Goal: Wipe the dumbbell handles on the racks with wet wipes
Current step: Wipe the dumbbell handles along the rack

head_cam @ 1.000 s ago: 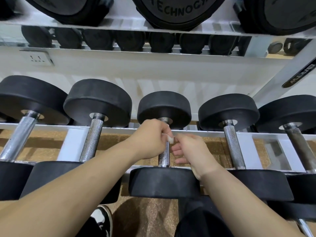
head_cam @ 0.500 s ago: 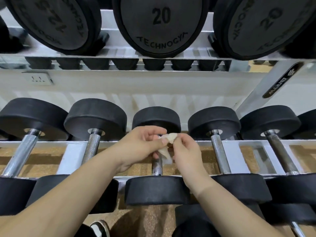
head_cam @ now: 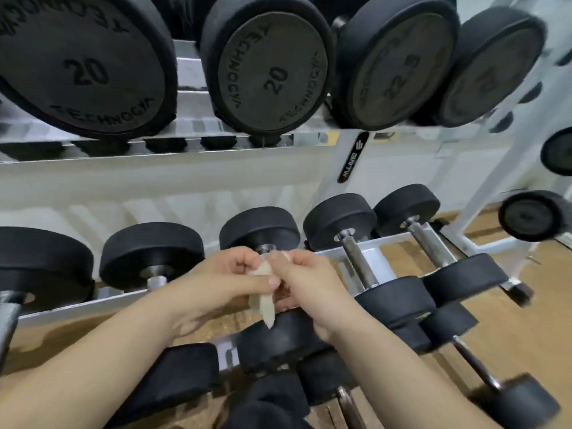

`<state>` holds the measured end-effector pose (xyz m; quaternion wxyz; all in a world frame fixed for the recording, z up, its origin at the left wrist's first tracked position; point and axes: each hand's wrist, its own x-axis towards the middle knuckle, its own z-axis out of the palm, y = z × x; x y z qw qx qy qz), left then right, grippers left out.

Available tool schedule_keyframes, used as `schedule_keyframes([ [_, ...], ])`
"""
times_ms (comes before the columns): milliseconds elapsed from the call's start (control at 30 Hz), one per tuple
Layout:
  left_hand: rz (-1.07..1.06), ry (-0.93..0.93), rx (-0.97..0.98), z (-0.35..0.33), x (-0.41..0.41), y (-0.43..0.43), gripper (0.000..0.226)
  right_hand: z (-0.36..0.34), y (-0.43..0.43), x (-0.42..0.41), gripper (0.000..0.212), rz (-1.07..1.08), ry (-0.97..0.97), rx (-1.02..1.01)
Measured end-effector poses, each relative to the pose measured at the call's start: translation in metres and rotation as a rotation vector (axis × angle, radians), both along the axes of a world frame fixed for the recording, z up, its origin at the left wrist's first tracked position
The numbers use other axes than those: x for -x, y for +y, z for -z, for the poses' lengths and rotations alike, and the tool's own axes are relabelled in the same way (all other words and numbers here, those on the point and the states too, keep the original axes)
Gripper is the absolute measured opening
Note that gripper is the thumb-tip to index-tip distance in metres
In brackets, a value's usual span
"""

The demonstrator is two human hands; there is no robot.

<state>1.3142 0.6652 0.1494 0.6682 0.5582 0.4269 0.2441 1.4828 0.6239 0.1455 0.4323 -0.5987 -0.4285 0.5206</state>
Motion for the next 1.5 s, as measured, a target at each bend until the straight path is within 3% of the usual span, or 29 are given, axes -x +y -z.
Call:
schedule_keyframes([
  [200,-0.135,-0.212,0.168,0.004,-0.057,0.006,0.013,0.001,-0.009,-0.056,0.036,0.083,0.206,0.027],
  [367,-0.29,-0.118,0.013,0.013,-0.066,0.008,0.014,0.011,-0.001,-0.07,0.031,0.021,0.33,0.061],
  [533,-0.422,-0.059,-0.081,0.017,-0.042,0.02,0.01,0.014,0.011,-0.058,0.033,0.034,0.257,0.087],
  [700,-0.323,0.003,-0.148,0.018,-0.034,0.023,0.016,0.016,0.024,-0.041,0.019,-0.092,0.055,-0.003],
  [800,-0.362,-0.005,-0.158,0.021,-0.037,0.024,0.012,0.025,0.027,-0.036,0.011,-0.036,0.076,-0.021],
  [900,-0.361,-0.021,-0.114,0.027,-0.04,0.025,0.009,0.036,0.025,-0.03,0.013,0.064,0.121,-0.027],
  [1033,-0.261,-0.03,0.054,0.04,-0.041,0.026,0.027,0.043,0.026,-0.026,0.028,0.079,0.097,0.014],
  [1133,-0.283,-0.134,0.167,0.044,-0.041,0.03,0.026,0.043,0.027,-0.031,0.021,0.118,0.129,0.034],
  [1267,-0.31,-0.16,0.135,0.045,-0.04,0.035,0.018,0.041,0.026,-0.038,0.02,0.076,0.238,0.047],
  [1433,-0.44,-0.254,0.169,0.043,-0.037,0.042,0.013,0.041,0.03,-0.04,0.006,-0.036,0.137,0.078],
  [1500,-0.476,-0.246,0.146,0.044,-0.037,0.043,0.012,0.041,0.032,-0.037,0.01,-0.031,0.106,0.059],
])
